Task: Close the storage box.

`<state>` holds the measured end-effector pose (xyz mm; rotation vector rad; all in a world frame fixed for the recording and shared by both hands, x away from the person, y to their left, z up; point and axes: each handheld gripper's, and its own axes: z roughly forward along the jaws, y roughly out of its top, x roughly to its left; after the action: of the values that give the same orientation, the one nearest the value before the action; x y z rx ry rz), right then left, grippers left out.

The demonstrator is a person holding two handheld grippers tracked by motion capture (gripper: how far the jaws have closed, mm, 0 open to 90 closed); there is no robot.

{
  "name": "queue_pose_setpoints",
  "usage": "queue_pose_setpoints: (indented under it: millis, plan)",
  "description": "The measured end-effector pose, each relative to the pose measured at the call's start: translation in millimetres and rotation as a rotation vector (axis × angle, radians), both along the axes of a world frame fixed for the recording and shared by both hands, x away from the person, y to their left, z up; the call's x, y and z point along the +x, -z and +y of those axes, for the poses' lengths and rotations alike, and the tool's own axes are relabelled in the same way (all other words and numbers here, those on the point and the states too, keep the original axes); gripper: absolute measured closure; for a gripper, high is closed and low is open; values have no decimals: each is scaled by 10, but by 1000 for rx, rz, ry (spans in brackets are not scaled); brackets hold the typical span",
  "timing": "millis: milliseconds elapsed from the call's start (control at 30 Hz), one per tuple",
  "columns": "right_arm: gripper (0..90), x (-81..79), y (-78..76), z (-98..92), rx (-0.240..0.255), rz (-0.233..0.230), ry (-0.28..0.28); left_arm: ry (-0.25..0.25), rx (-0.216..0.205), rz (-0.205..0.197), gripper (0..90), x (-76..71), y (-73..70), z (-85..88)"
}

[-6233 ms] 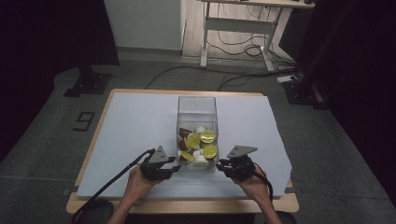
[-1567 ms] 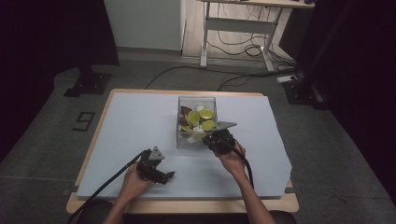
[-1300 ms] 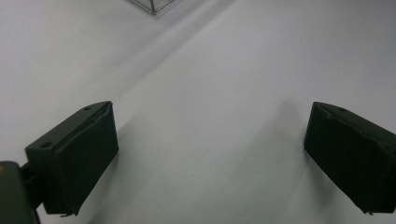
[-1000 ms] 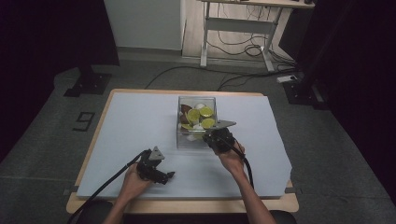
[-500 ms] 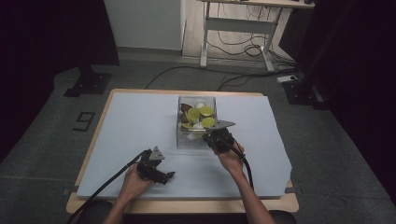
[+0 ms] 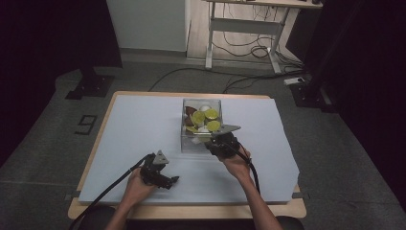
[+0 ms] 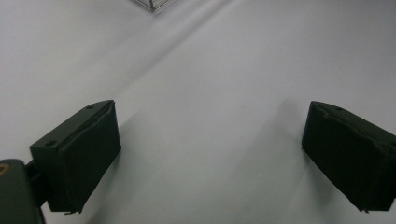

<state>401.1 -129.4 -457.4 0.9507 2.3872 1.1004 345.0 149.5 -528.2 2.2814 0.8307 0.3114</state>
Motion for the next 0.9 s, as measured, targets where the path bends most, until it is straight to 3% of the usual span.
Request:
queue_pose_setpoints:
  millis: [133, 333, 633, 900]
  plan:
    - [482, -45, -10, 18, -34, -13, -9, 0, 0, 1, 41, 0, 0, 1]
    - [385, -99, -33, -23, -38, 5, -15, 2, 1, 3, 42, 2, -2, 7]
    - [298, -168, -77, -152, -26, 12, 0, 4, 3, 4, 40, -1, -2, 10]
    - [285, -207, -77, -215, -47, 16, 2, 8, 4, 4, 40, -28, -2, 47]
